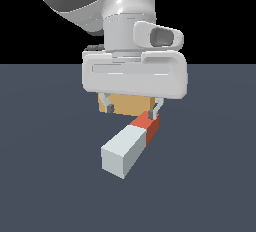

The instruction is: Insert the peg into the horizontal hole in a box.

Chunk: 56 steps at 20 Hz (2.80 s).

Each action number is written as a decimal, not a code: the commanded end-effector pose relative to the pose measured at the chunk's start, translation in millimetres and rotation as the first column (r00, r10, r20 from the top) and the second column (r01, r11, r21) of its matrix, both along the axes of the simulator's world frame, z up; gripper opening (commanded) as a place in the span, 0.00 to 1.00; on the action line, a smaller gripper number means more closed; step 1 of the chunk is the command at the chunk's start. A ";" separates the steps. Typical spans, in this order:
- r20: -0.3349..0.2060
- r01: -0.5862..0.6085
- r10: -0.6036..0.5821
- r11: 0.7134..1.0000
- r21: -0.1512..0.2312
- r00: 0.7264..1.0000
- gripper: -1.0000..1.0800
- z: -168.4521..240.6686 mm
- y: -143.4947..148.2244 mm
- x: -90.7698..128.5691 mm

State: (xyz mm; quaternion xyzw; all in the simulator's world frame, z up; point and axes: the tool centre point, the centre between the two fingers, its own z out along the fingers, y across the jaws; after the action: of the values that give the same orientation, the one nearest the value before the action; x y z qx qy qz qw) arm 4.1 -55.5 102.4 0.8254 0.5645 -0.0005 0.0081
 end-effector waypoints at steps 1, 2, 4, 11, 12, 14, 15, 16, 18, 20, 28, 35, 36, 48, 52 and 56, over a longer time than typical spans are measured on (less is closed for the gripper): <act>-0.003 0.055 -0.055 0.998 0.005 0.998 0.96 -10.6 -3.9 -1.9; -0.004 0.073 -0.073 0.997 0.006 0.997 0.96 -14.0 -5.1 -2.6; -0.006 0.101 -0.101 0.995 0.009 0.995 0.96 -19.7 -7.0 -3.9; -0.009 0.132 -0.132 0.991 0.012 0.991 0.96 -26.5 -9.2 -5.7; -0.009 0.132 -0.132 0.991 0.012 0.991 0.96 -26.8 -9.2 -5.7; -0.009 0.133 -0.133 0.991 0.012 0.991 0.96 -29.6 -9.1 -5.8; -0.009 0.134 -0.133 0.991 0.012 0.991 0.96 -32.0 -9.3 -5.9; -0.009 0.134 -0.134 0.991 0.012 0.991 0.96 -35.1 -9.2 -6.0; -0.009 0.136 -0.136 0.991 0.012 0.991 0.96 -43.2 -9.2 -6.3; -0.009 0.138 -0.138 0.990 0.013 0.990 0.96 -53.9 -9.2 -6.8; -0.008 0.142 -0.142 0.990 0.014 0.990 0.96 -77.9 -9.2 -6.2; -0.008 0.142 -0.142 0.990 0.014 0.990 0.00 -78.1 -9.2 -6.0; -0.008 0.142 -0.142 0.990 0.014 0.990 0.00 -78.1 -9.2 -6.0; -0.008 0.115 -0.114 0.993 0.013 0.993 0.00 -65.7 0.7 -12.5; -0.008 0.080 -0.080 0.997 0.013 0.997 0.00 -50.5 13.3 -21.0; -0.008 0.033 -0.033 0.999 0.013 0.999 0.00 -29.3 30.1 -33.2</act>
State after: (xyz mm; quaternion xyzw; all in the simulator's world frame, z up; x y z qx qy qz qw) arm -26.3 -32.2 62.1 0.8397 0.5430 -0.0028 -0.0013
